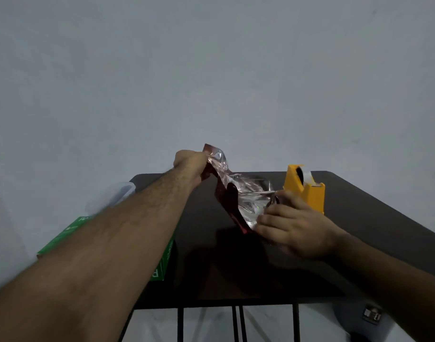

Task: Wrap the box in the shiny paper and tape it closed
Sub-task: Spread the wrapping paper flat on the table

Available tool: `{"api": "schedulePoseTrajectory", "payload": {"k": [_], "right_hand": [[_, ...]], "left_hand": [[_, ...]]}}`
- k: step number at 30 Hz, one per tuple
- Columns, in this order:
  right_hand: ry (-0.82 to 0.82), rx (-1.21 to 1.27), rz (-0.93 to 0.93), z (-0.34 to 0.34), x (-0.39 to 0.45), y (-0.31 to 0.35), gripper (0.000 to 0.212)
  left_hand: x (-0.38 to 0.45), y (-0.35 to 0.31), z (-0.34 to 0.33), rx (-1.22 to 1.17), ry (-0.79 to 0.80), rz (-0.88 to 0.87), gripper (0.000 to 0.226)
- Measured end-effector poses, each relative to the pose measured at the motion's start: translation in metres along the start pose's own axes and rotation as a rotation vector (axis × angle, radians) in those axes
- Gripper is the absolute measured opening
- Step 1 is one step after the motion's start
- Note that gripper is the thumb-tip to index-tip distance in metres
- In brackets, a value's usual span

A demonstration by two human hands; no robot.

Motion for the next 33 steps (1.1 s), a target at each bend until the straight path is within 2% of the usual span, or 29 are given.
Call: {"api": "schedulePoseTrajectory", "payload": {"k": [3,6,9,11,13,15,17,19,20,22,24,26,28,30,33], "right_hand": [[-0.044,0.029,-0.024,0.014,0.003,0.0,0.057],[-0.19,0.013,-0.264,0.031,0.007,-0.025,0.084],[-0.247,0.274,-0.51,0.023,0.019,-0.052,0.066],[-0.131,0.405,-0.62,0.004,0.027,-0.063,0.057],[0.059,0.323,-0.641,-0.018,0.032,-0.063,0.049],[0.19,0.185,-0.635,-0.033,0.034,-0.062,0.049],[0.353,0.108,-0.658,-0.044,0.033,-0.064,0.064],[0.535,0.01,-0.644,-0.053,0.029,-0.068,0.093],[0.583,-0.033,-0.627,-0.053,0.029,-0.074,0.101],[0.638,-0.085,-0.622,-0.05,0.026,-0.09,0.104],[0.728,-0.162,-0.625,-0.051,0.016,-0.112,0.104],[0.903,-0.251,-0.653,-0.053,0.004,-0.132,0.096],[1.024,-0.333,-0.634,-0.055,0.001,-0.139,0.064],[0.982,-0.294,-0.614,-0.063,0.01,-0.134,0.046],[0.788,0.004,-0.608,-0.077,0.03,-0.113,0.042]], "left_hand": [[0.011,0.005,-0.005,-0.046,-0.02,0.025,0.01],[0.017,0.006,-0.007,0.088,-0.059,0.01,0.01],[0.022,0.015,-0.01,0.192,-0.06,0.009,0.018],[0.024,0.025,-0.014,0.21,-0.023,0.028,0.014],[0.026,0.032,-0.016,0.199,-0.02,0.024,0.012],[0.027,0.034,-0.015,0.196,-0.036,0.011,0.02],[0.034,0.034,-0.011,0.232,-0.06,0.0,0.025],[0.037,0.03,-0.009,0.234,-0.07,0.003,0.011],[0.036,0.027,-0.008,0.244,-0.067,0.008,0.001],[0.038,0.024,-0.008,0.283,-0.042,0.031,0.015],[0.038,0.021,-0.009,0.319,0.002,0.04,0.017],[0.045,0.023,-0.009,0.294,0.015,0.075,0.023],[0.049,0.024,-0.007,0.344,0.02,0.072,0.028],[0.05,0.025,-0.003,0.417,0.026,0.044,0.022],[0.058,0.034,0.002,0.511,0.034,0.04,0.016]]}}
Point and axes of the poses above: each hand's wrist, its own x-axis towards the middle knuckle, its own z-axis out of the back of the hand, y = z × x, the point moved 8 cm from there along x, towards the middle knuckle, and after that the axes turned 7 degrees about -y, right-handed, at the moved point
